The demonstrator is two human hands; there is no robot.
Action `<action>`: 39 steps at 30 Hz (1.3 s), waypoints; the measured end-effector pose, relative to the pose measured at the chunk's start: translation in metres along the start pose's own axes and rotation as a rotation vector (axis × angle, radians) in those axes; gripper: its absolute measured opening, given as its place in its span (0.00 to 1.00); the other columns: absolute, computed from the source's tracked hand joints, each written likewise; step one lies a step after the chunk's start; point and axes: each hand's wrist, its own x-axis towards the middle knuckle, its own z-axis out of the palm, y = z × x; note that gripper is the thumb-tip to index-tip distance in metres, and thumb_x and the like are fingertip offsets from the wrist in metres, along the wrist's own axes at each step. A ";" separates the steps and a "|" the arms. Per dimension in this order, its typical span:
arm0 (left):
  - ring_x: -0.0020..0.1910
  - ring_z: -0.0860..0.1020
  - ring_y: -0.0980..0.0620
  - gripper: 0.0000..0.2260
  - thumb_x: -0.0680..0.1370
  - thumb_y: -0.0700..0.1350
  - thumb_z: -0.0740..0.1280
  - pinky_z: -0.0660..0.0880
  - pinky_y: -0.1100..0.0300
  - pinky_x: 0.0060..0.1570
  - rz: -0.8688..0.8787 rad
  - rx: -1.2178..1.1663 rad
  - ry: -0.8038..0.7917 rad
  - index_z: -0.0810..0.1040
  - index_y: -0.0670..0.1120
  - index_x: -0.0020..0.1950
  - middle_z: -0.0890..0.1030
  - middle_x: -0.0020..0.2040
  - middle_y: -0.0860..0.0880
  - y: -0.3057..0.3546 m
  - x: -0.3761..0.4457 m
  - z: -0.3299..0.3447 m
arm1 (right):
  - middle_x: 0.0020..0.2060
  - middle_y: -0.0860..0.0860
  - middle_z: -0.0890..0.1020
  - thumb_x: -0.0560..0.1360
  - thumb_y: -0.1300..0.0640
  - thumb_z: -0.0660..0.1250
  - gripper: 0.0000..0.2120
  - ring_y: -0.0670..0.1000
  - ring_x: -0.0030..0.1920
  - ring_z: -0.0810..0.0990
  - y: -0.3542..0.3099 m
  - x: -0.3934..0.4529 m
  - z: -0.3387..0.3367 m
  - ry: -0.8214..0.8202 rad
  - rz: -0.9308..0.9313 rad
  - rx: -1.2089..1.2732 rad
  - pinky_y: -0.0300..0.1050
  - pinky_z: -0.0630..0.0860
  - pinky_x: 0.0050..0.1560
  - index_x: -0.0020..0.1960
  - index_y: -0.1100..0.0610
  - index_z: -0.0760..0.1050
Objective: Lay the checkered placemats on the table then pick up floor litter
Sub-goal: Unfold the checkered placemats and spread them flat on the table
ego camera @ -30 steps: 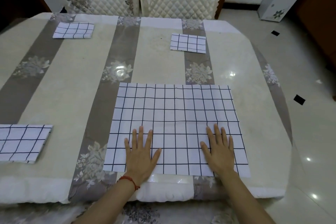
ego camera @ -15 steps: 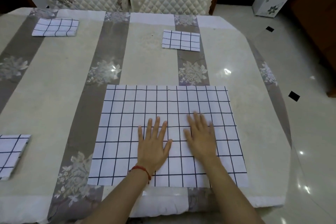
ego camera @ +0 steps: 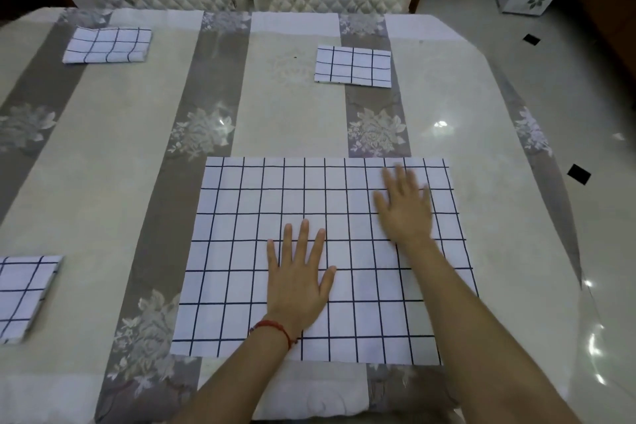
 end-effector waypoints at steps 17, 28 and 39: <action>0.75 0.42 0.46 0.27 0.77 0.57 0.34 0.37 0.42 0.70 0.073 -0.031 -0.071 0.47 0.52 0.74 0.50 0.77 0.49 0.019 0.054 -0.024 | 0.75 0.46 0.48 0.77 0.40 0.35 0.28 0.47 0.74 0.43 -0.054 -0.080 0.034 0.114 -0.028 0.038 0.46 0.30 0.70 0.74 0.48 0.44; 0.76 0.45 0.42 0.26 0.80 0.55 0.48 0.43 0.37 0.71 -0.453 -0.091 0.034 0.48 0.46 0.75 0.48 0.77 0.43 -0.075 0.081 -0.037 | 0.75 0.47 0.48 0.76 0.43 0.39 0.28 0.47 0.75 0.44 -0.054 -0.082 0.031 0.116 -0.046 0.053 0.45 0.29 0.70 0.75 0.49 0.46; 0.75 0.47 0.50 0.27 0.77 0.62 0.39 0.35 0.53 0.71 -0.180 -0.055 0.034 0.47 0.55 0.74 0.49 0.76 0.52 -0.045 -0.009 -0.008 | 0.75 0.46 0.43 0.74 0.42 0.34 0.30 0.45 0.73 0.39 -0.053 -0.083 0.025 0.065 -0.063 0.055 0.45 0.26 0.69 0.75 0.48 0.45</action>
